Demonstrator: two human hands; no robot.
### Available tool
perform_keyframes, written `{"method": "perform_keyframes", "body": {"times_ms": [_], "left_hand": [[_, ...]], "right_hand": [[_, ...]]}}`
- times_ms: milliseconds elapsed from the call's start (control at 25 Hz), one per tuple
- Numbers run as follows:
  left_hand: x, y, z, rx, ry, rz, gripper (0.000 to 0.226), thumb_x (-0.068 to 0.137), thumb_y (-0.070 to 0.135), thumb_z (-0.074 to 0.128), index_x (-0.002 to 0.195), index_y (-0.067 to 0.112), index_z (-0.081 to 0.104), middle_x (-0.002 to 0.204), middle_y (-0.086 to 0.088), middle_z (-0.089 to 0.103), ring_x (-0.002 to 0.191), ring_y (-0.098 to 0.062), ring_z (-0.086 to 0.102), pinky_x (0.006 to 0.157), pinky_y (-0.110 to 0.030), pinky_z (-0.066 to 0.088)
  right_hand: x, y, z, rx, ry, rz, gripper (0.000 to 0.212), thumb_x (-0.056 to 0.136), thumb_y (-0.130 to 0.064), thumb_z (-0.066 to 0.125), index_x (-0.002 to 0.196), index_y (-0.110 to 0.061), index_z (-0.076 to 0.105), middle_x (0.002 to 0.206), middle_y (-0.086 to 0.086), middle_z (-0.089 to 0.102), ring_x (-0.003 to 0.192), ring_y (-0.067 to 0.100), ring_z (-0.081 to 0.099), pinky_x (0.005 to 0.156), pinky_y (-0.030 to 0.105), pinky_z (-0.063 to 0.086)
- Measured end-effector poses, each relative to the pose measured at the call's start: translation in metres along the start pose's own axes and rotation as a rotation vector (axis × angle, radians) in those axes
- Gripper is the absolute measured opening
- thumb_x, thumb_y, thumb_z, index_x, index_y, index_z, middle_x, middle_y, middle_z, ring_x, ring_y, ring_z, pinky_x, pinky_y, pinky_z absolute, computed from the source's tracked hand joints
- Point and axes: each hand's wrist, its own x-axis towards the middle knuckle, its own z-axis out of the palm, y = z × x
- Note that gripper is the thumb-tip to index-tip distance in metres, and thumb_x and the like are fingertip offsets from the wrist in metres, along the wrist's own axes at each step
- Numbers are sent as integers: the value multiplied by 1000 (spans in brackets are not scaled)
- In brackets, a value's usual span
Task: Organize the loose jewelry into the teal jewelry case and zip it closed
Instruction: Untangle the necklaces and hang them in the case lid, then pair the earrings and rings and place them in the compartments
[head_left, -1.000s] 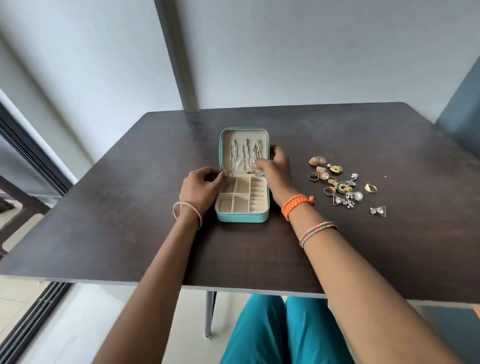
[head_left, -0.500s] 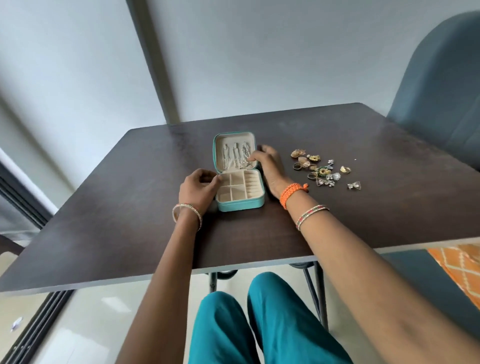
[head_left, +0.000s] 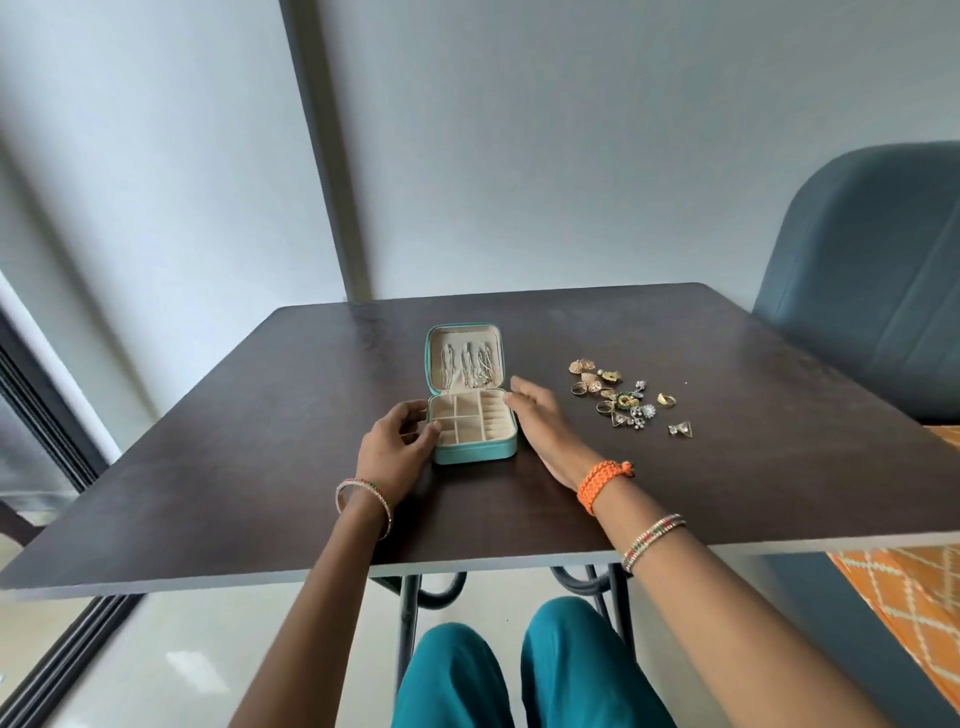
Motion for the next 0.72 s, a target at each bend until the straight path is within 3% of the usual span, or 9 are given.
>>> {"method": "perform_keyframes", "body": {"times_ms": [80, 280, 360, 440, 560, 720], "left_hand": [[-4, 2, 0, 1, 5, 3, 29, 86, 21, 64, 114, 15, 62, 102, 2, 67, 95, -11, 63, 88, -23, 47], [-6, 5, 2, 3, 26, -18, 25, 86, 14, 62, 111, 12, 62, 104, -4, 66, 97, -16, 61, 88, -25, 46], [-6, 10, 6, 69, 54, 20, 26, 86, 9, 60, 111, 13, 62, 111, -5, 62, 102, -19, 58, 89, -25, 43], [-6, 17, 9, 179, 102, 125, 29, 83, 4, 59, 109, 16, 63, 117, -5, 60, 109, -23, 54, 94, -30, 42], [0, 42, 14, 306, 138, 289, 28, 80, 5, 58, 100, 21, 67, 110, -2, 65, 107, -27, 54, 94, -40, 43], [11, 86, 37, 411, 153, 449, 19, 82, 13, 55, 92, 22, 68, 100, 3, 69, 103, -27, 55, 88, -36, 37]], "right_hand": [[-5, 3, -5, -20, -24, -14, 48, 96, -9, 43, 143, -2, 34, 146, 5, 41, 134, 12, 36, 104, 19, 28], [-11, 13, -9, -161, -58, -111, 42, 89, -5, 48, 129, -16, 53, 122, -6, 58, 119, 9, 51, 91, 14, 39], [-10, 19, -12, -208, -68, -121, 40, 86, -11, 50, 125, -20, 57, 126, -4, 59, 118, 8, 53, 99, 23, 43], [-14, 19, -18, -237, -54, -153, 34, 85, -14, 51, 116, -24, 61, 120, -2, 64, 108, 9, 60, 97, 30, 48], [-18, 6, -38, -315, 70, -254, 26, 84, -6, 53, 97, -23, 68, 99, -3, 71, 90, 13, 66, 82, 27, 52], [-4, -10, -85, -422, 287, -340, 25, 81, -2, 54, 79, -20, 72, 83, 1, 73, 75, 11, 68, 69, 26, 55]]}}
